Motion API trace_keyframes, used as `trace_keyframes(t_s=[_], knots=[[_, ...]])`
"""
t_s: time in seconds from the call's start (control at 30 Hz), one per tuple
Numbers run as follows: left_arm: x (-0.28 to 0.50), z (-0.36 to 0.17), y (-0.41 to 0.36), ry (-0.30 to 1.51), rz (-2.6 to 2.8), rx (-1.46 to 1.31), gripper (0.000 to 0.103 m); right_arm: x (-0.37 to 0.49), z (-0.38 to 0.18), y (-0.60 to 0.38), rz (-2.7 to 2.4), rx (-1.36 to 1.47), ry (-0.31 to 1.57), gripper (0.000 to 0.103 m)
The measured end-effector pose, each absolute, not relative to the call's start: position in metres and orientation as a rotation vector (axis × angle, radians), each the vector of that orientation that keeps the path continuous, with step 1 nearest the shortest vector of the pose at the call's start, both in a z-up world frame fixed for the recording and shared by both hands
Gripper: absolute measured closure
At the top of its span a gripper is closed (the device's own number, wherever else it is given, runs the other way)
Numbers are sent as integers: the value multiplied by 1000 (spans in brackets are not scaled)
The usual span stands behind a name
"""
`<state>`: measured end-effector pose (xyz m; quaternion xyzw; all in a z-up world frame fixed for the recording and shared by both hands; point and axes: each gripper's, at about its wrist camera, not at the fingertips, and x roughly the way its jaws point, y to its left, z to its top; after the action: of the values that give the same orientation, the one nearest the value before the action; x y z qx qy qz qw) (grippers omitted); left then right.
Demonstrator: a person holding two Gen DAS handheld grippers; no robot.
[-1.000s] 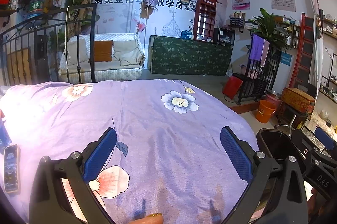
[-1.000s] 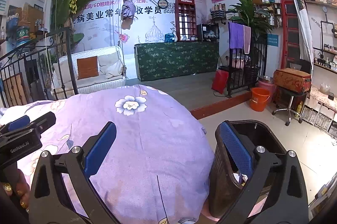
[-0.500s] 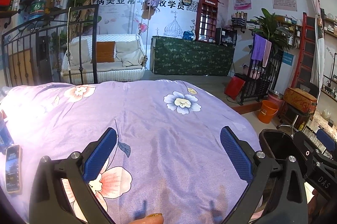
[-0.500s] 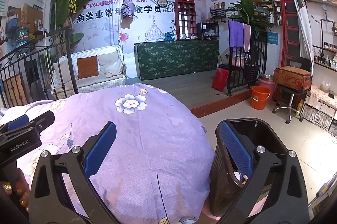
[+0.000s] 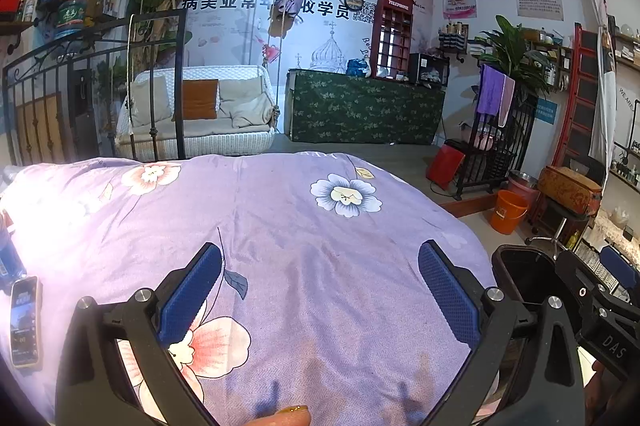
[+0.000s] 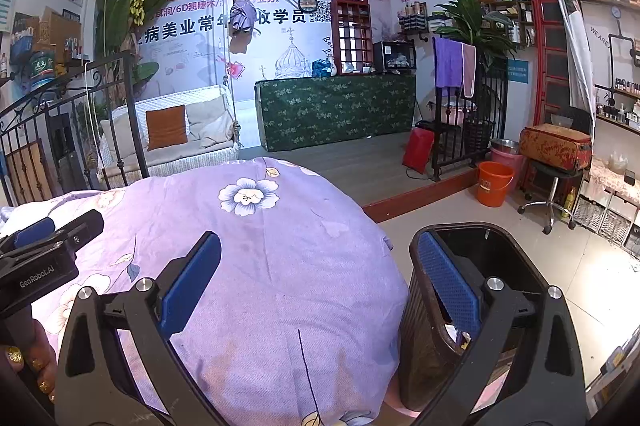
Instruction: Collect trash
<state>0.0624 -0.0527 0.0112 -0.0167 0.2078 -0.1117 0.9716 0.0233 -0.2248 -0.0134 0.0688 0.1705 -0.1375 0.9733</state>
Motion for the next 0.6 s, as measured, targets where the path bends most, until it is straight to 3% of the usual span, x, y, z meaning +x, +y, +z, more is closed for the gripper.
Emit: trace_keyframes(t_s=[0.6], knots=[[61,11,-52,422,-233,-45,6,26,-15,-223,-280,143,351,6]])
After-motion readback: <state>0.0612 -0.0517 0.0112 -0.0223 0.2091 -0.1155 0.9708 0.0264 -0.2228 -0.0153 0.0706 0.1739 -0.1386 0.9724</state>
